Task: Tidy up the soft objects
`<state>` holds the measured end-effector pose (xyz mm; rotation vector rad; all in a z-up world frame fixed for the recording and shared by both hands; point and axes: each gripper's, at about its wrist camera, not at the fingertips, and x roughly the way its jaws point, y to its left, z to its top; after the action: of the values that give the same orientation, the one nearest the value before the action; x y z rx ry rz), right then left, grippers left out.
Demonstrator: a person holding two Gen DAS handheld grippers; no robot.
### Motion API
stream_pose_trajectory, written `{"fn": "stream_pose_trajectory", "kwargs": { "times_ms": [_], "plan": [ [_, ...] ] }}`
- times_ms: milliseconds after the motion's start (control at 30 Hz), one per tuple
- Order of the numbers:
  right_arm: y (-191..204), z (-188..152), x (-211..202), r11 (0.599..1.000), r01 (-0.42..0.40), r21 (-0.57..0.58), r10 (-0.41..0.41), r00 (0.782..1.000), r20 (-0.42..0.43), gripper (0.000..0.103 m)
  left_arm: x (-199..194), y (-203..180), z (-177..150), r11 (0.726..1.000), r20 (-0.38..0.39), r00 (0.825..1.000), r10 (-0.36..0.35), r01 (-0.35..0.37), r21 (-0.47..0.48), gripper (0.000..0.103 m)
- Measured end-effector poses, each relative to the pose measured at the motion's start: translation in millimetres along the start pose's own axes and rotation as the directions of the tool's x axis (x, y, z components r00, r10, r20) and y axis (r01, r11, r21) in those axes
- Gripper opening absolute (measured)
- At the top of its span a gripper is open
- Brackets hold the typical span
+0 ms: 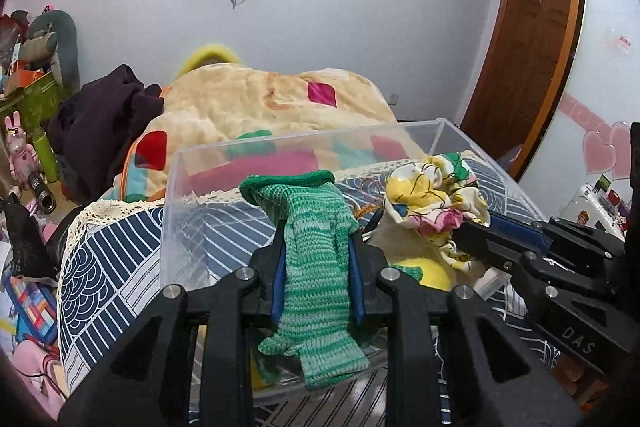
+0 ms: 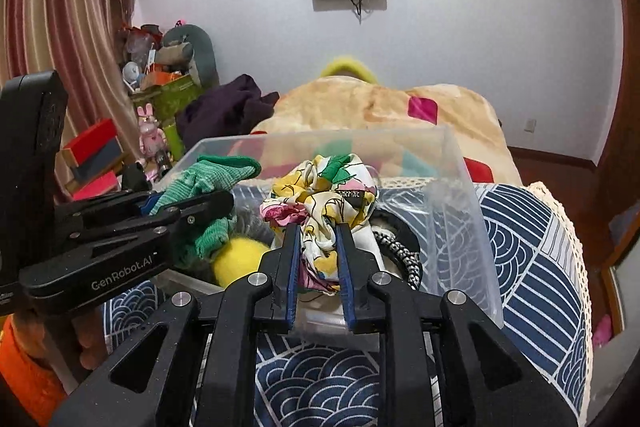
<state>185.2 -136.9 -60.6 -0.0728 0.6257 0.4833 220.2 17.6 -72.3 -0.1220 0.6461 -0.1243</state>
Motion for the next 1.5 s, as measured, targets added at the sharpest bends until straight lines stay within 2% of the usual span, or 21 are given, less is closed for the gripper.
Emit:
{"fn": "stream_pose_trajectory", "kwargs": {
  "times_ms": [67, 133, 200, 400, 600, 833, 967, 1133, 1200, 1233, 1267, 1367, 1500],
  "plan": [
    [-1, 1, -2, 1.000, -0.001, 0.002, 0.001, 1.000, -0.003, 0.024, 0, 0, 0, 1.000, -0.004, 1.000, 0.008, -0.008, 0.001, 0.037],
    [-2, 1, -5, 1.000, 0.005, 0.000, -0.005, 1.000, -0.004, 0.040, -4, -1, -2, 1.000, -0.001, 1.000, 0.020, -0.020, 0.002, 0.044],
    [-2, 1, -9, 1.000, 0.010, -0.006, -0.010, 1.000, 0.006, 0.048, -10, -2, -3, 1.000, 0.007, 1.000, 0.021, -0.021, 0.002, 0.050],
    [2, 4, -28, 0.999, 0.030, -0.028, -0.029, 0.999, 0.038, 0.052, -41, -13, -3, 0.999, 0.061, 0.998, 0.032, -0.034, 0.034, 0.056],
    [4, 10, -68, 0.999, 0.034, -0.028, -0.031, 0.992, 0.126, 0.054, -91, -26, -4, 0.998, 0.154, 0.988, 0.009, -0.018, 0.054, 0.059],
    [22, 12, -118, 0.996, 0.034, -0.082, -0.014, 0.972, 0.236, 0.054, -159, -45, -8, 0.996, 0.275, 0.961, -0.007, -0.017, 0.086, 0.060],
    [26, 11, -143, 0.997, 0.014, -0.081, 0.009, 0.959, 0.282, 0.056, -186, -49, -12, 0.997, 0.312, 0.950, -0.026, 0.001, 0.082, 0.068],
    [29, 6, -159, 0.997, 0.008, -0.079, 0.018, 0.946, 0.322, 0.076, -205, -55, -25, 0.997, 0.338, 0.941, -0.023, -0.004, 0.078, 0.081],
    [31, 3, -162, 0.997, 0.012, -0.074, 0.013, 0.942, 0.336, 0.086, -210, -55, -28, 0.997, 0.349, 0.937, -0.019, -0.006, 0.071, 0.089],
    [31, 3, -163, 0.997, 0.015, -0.071, 0.010, 0.940, 0.342, 0.088, -212, -55, -30, 0.998, 0.357, 0.934, -0.015, -0.009, 0.065, 0.096],
    [32, 1, -164, 0.997, 0.015, -0.070, 0.010, 0.937, 0.349, 0.089, -213, -55, -31, 0.998, 0.365, 0.931, -0.010, -0.014, 0.064, 0.099],
    [33, -3, -164, 0.998, 0.018, -0.067, 0.007, 0.937, 0.350, 0.089, -218, -57, -34, 0.997, 0.382, 0.924, 0.010, -0.038, 0.067, 0.100],
    [33, -5, -161, 0.997, 0.027, -0.070, -0.001, 0.937, 0.348, 0.090, -222, -55, -37, 0.998, 0.389, 0.921, 0.005, -0.029, 0.054, 0.102]
  ]
}}
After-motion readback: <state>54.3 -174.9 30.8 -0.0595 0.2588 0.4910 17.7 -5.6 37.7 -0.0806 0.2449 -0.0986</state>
